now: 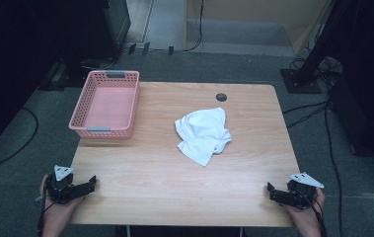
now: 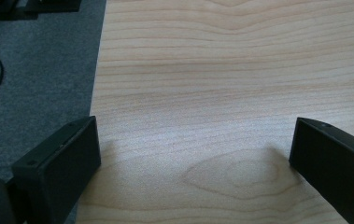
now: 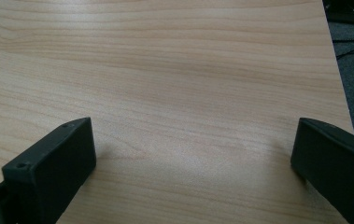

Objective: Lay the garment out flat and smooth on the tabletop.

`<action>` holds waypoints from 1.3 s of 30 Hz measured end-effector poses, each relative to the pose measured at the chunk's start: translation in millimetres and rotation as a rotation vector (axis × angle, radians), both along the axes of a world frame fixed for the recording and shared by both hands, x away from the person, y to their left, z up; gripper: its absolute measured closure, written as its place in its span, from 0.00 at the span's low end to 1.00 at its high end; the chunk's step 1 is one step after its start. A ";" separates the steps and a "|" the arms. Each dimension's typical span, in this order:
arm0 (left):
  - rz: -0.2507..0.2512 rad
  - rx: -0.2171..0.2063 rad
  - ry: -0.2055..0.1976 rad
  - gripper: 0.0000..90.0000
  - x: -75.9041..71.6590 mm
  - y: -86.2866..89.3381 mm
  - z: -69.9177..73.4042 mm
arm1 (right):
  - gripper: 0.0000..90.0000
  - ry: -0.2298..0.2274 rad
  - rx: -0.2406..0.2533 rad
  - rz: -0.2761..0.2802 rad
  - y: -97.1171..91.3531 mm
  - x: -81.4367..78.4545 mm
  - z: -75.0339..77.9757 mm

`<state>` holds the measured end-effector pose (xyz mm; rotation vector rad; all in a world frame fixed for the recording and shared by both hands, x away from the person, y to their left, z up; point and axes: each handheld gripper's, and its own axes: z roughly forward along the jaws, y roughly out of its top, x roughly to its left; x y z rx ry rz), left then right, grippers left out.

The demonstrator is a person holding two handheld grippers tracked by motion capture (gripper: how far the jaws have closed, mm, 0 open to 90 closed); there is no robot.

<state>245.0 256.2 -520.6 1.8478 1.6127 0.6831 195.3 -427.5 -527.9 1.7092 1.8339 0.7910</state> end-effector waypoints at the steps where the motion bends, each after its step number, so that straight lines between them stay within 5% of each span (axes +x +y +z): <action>1: 0.000 0.000 0.000 0.02 0.0 0.0 0.0 | 0.00 0.000 0.000 0.000 0.0 0.0 0.0; 13: -0.005 0.040 -0.014 0.02 -3.6 -7.3 1.5 | 0.00 0.000 0.000 0.015 -0.4 1.3 0.0; 21: -0.027 -0.002 -0.062 0.05 -3.0 -26.2 15.1 | 0.00 0.001 0.000 0.011 0.1 0.5 0.0; 27: -0.046 -0.018 -0.079 0.06 0.1 -45.5 21.7 | 0.00 0.000 0.000 0.013 -0.2 1.3 -0.1; 39: -0.171 -0.050 -0.104 0.06 13.0 -102.5 36.3 | 0.00 0.000 0.000 0.014 -0.3 1.5 0.0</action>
